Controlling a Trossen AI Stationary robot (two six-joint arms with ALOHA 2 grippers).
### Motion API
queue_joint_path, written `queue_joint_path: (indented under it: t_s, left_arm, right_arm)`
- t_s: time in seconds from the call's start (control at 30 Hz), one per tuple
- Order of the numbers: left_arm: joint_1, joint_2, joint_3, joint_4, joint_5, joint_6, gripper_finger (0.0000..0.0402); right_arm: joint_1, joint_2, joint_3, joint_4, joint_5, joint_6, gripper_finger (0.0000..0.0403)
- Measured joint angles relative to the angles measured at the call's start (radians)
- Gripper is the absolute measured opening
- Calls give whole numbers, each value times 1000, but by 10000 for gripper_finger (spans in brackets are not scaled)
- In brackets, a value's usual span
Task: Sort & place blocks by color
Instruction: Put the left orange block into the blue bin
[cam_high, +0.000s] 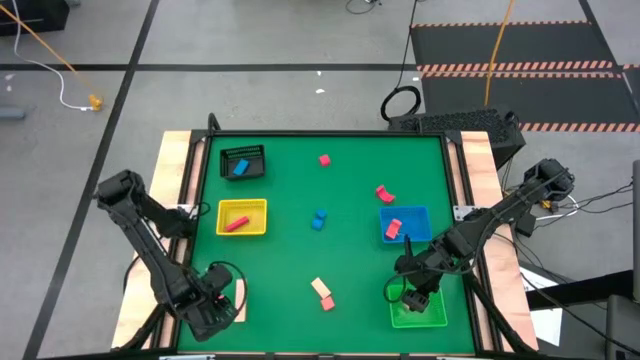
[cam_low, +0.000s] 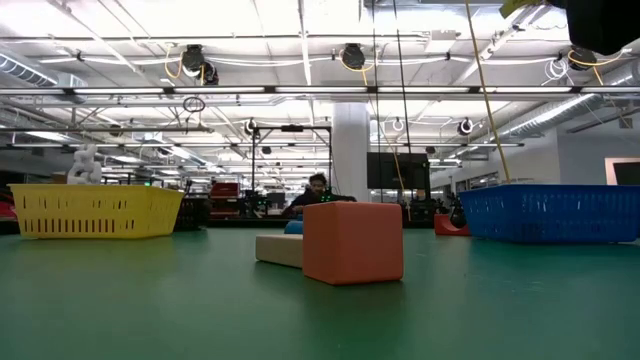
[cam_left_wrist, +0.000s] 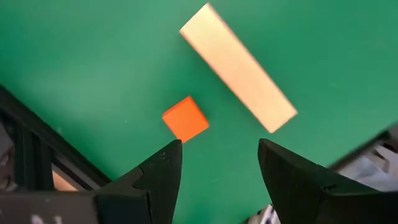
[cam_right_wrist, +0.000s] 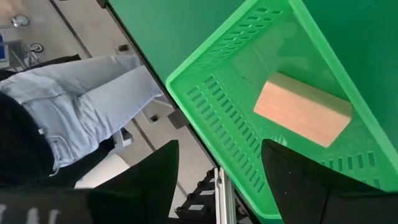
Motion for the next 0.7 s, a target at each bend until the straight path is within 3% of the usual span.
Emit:
queue_joint_path:
  t_s: [0.33, 0.7]
  left_arm:
    - [-22, 142, 0, -3, 87, -135, 212]
    - [-20, 227, 0, 4, 82, -199, 212]
  right_arm:
    - [-5, 0, 0, 3, 50, -28, 217]
    - [-14, 0, 0, 2, 50, -53, 217]
